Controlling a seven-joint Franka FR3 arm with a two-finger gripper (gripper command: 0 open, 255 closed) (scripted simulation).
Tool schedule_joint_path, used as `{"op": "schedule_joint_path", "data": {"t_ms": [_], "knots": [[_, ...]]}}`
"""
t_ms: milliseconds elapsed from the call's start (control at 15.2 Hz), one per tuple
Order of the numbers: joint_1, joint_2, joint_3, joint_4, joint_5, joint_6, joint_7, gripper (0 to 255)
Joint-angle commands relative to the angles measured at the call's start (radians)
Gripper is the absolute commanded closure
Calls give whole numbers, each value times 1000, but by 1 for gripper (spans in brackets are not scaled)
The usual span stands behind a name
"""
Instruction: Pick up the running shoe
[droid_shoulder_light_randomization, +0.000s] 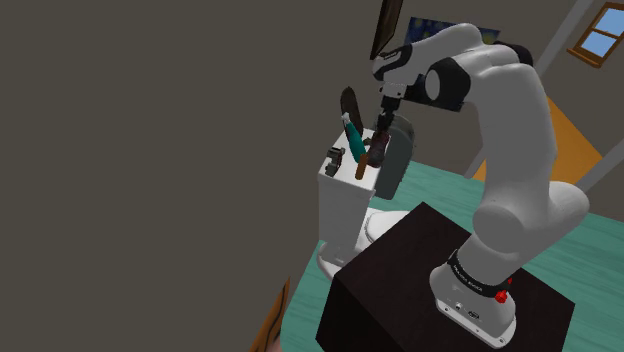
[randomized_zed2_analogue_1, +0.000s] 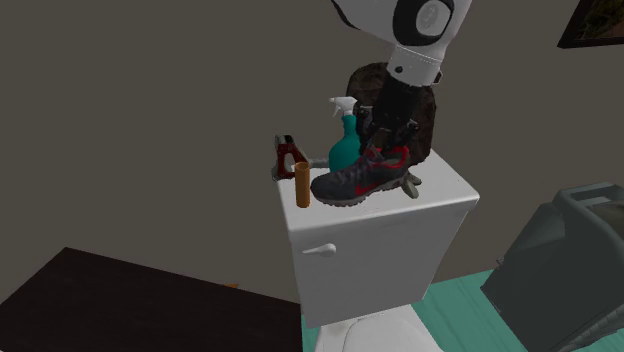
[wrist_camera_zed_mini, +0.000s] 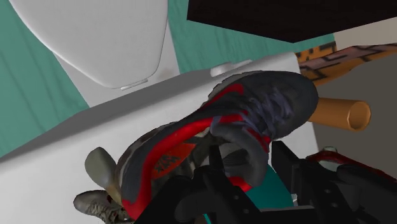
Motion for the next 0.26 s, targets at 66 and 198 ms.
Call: {"op": "schedule_joint_path", "data": {"t_ms": [66,198], "knots": [[1,-21,-5,10,-7,-29,6,255],[1,-22,-5,11,-8,-30,6,255]]}}
